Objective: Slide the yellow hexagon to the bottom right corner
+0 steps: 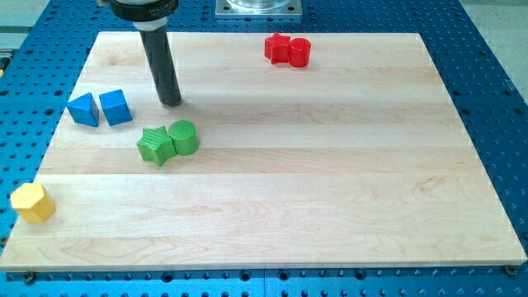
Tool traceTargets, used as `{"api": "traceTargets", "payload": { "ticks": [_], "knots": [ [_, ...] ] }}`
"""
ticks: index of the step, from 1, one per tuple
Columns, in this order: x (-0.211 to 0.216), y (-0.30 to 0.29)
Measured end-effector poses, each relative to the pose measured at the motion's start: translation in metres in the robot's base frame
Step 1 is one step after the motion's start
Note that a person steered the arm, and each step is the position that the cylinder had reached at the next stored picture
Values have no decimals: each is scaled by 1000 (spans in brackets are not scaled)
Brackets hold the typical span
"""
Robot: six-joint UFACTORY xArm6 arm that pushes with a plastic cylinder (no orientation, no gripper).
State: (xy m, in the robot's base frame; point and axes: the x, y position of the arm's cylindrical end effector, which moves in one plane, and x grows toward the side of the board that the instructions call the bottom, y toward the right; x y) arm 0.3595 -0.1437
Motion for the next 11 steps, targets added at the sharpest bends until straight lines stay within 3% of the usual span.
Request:
{"api": "traceTargets", "payload": {
  "ticks": [2,3,4,5,6,7,9,10,11],
  "knots": [
    [47,6],
    [69,36],
    [122,121],
    [90,120],
    [57,93],
    [65,11],
    [88,1],
    [126,-69],
    [108,-110]
  ]
}}
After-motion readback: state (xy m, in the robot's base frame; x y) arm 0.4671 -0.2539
